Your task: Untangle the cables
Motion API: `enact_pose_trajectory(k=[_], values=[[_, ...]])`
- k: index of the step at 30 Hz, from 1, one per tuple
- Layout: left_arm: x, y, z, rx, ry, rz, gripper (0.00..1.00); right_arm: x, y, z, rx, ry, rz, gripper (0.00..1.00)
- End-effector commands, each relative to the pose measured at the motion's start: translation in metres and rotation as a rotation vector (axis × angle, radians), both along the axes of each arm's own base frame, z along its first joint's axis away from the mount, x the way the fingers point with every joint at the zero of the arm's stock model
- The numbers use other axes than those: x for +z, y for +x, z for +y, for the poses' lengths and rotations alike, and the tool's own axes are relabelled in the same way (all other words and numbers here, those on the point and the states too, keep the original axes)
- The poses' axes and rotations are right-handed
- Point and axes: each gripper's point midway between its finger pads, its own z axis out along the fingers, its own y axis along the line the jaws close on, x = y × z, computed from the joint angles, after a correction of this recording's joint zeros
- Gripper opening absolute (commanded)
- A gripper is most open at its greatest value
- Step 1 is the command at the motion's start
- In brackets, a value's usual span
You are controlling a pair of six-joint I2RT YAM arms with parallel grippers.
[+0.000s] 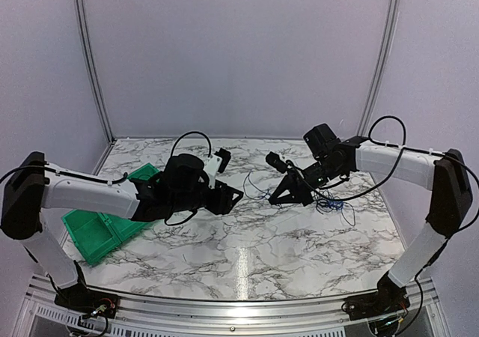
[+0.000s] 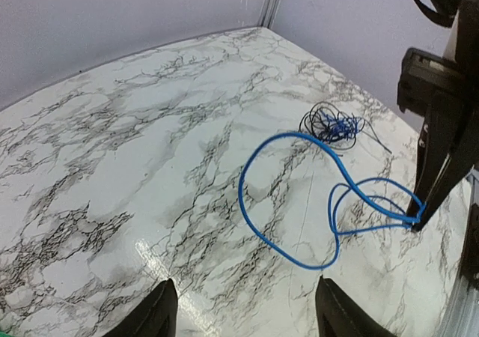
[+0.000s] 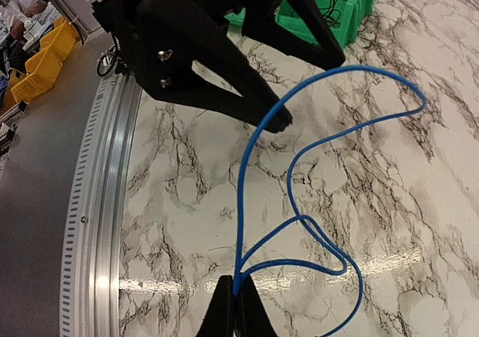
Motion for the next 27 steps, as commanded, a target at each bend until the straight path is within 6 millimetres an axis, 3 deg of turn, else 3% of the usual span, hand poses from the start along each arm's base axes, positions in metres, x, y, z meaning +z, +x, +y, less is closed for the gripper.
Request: enact_pose_trajectory(k=[1,6,10,12,14,15,17,19,22,27], values=[[0.038,0.023,-0.018,0.077,-0.245,0.014,0.65,0.032,-0.009,0.004,0.044,0.077,-0.020,0.00],[0.036,0.034,-0.040,0.029,-0.374,0.115,0.60,0.032,-0.011,0.003,0.044,0.079,-0.025,0.01],[0.037,0.046,-0.054,0.002,-0.457,0.181,0.38,0.032,-0.014,0.002,0.043,0.081,-0.033,0.01],[0.040,0.049,-0.061,-0.025,-0.490,0.194,0.18,0.028,-0.012,0.000,0.031,0.068,-0.043,0.02],[0.050,0.048,-0.065,-0.062,-0.519,0.181,0.00,0.021,-0.008,-0.004,0.008,0.033,-0.059,0.20],[0.057,0.046,-0.065,-0.075,-0.530,0.165,0.00,0.016,-0.002,-0.009,-0.016,0.008,-0.072,0.31],[0.069,0.048,-0.059,-0.050,-0.537,0.128,0.00,0.013,0.011,-0.021,-0.068,-0.023,-0.090,0.42],[0.069,0.054,-0.048,0.018,-0.540,0.114,0.00,0.018,0.019,-0.028,-0.094,-0.037,-0.120,0.46],[0.072,0.052,-0.047,0.013,-0.549,0.126,0.00,0.025,0.030,-0.029,-0.124,-0.052,-0.180,0.50],[0.073,0.049,-0.052,0.000,-0.567,0.153,0.00,0.036,0.033,-0.012,-0.107,-0.015,-0.187,0.58]])
